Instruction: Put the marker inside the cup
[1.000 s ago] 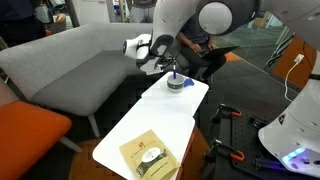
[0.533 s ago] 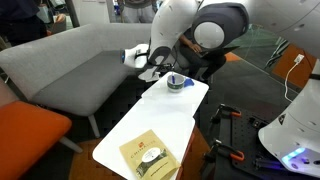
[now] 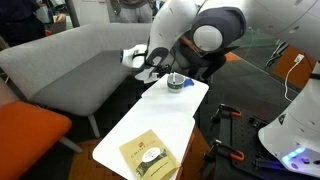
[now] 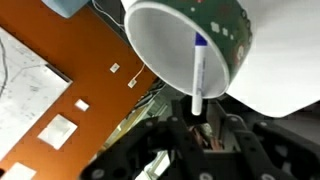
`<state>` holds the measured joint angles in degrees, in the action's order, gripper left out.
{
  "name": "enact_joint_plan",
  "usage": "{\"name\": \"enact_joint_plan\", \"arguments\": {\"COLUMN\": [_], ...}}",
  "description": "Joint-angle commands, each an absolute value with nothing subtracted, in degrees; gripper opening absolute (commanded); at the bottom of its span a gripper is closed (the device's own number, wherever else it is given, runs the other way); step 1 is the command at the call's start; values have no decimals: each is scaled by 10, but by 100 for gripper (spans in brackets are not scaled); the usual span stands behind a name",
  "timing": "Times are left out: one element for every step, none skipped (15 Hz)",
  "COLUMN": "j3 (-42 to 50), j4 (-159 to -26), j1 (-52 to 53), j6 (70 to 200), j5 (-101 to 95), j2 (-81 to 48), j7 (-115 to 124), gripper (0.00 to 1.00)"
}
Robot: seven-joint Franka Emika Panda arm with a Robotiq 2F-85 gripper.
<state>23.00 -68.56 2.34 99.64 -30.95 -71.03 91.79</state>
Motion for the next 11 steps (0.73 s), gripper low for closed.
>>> {"name": "enact_joint_plan", "arguments": {"j3": [196, 193, 195, 197, 198, 200, 199, 196, 191, 183, 173], "j4": [-759, -778, -808, -831, -853, -881, -908, -936, -965, -994, -1021], "j1": [9, 9, 14, 16, 19, 21, 22, 22, 20, 14, 9], "j6": [1041, 1047, 1051, 1054, 1048, 1048, 1050, 1053, 1062, 1073, 1086], "j5": [-271, -259, -252, -246, -246, -249, -255, -259, -261, -257, -260], "j2": [-633, -613, -581, -553, -524, -488, -455, -420, -386, -354, -327], "j7": [887, 893, 901, 904, 903, 900, 897, 892, 888, 881, 860], "gripper": [68, 75, 83, 90, 96, 100, 100, 100, 100, 100, 100]}}
